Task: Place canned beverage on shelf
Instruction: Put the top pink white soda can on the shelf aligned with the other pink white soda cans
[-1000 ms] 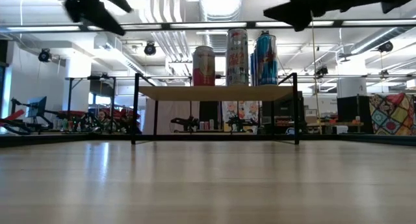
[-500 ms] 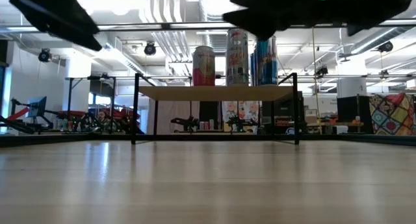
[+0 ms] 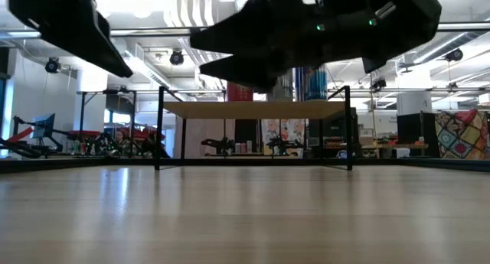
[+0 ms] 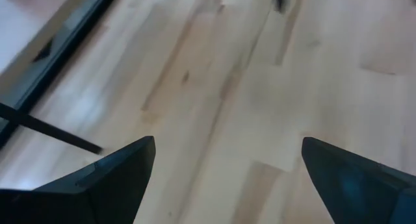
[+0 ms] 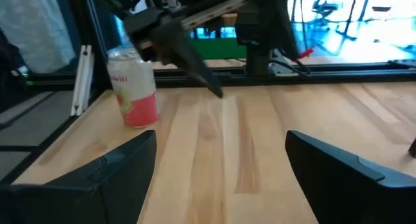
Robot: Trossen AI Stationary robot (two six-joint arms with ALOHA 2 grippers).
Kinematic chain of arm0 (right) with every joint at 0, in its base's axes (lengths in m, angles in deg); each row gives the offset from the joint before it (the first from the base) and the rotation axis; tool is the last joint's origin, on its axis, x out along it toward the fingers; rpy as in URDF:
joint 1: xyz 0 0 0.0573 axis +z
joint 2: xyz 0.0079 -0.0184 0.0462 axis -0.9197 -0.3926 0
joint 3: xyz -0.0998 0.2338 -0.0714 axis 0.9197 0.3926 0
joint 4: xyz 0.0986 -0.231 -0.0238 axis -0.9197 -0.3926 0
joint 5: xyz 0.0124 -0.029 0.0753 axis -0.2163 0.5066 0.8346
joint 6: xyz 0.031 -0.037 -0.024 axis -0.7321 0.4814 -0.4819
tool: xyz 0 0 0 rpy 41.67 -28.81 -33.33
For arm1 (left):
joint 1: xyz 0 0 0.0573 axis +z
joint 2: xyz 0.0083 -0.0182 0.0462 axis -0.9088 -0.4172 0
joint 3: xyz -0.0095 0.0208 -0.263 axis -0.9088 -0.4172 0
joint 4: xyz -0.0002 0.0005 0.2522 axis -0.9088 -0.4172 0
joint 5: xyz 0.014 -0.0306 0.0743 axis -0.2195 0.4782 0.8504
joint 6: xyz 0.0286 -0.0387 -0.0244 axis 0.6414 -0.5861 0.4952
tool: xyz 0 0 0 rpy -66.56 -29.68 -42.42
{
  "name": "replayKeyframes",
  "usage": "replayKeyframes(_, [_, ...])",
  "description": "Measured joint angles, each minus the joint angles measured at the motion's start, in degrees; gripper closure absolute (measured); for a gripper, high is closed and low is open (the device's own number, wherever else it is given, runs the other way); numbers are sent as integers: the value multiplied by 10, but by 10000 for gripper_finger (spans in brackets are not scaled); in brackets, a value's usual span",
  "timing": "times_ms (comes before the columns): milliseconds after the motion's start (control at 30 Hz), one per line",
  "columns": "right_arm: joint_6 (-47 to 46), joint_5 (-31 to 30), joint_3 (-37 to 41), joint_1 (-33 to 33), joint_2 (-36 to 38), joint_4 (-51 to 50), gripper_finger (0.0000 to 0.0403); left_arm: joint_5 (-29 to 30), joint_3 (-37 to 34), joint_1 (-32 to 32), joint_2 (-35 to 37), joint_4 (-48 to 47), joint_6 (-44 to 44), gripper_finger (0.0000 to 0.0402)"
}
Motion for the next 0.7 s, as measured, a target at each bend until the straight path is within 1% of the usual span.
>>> replayKeyframes(100, [19,-38,-25,12,-7,-33,74,-4,-8,24,11,26,38,36])
replayKeyframes(167, [29,-47,-35,16,-3,-69,74,-18,-16,36,20,55,54,42])
replayKeyframes(233, [27,-47,-45,17,1,-106,74,-19,-24,40,25,73,57,48])
replayKeyframes(333, [22,-47,-54,17,2,-158,74,15,-29,41,30,46,34,54])
replayKeyframes(400, [21,-46,-61,13,-8,-157,74,17,-29,41,38,5,-8,56])
replayKeyframes(467, [24,-37,-70,11,-19,-149,74,-15,-29,42,48,-24,-52,56])
replayKeyframes(600, [63,-1,-110,12,-42,-136,74,-145,-29,38,73,-43,-93,56])
replayKeyframes(700, [89,14,-152,12,-69,-138,74,-207,-14,37,88,-104,-150,56])
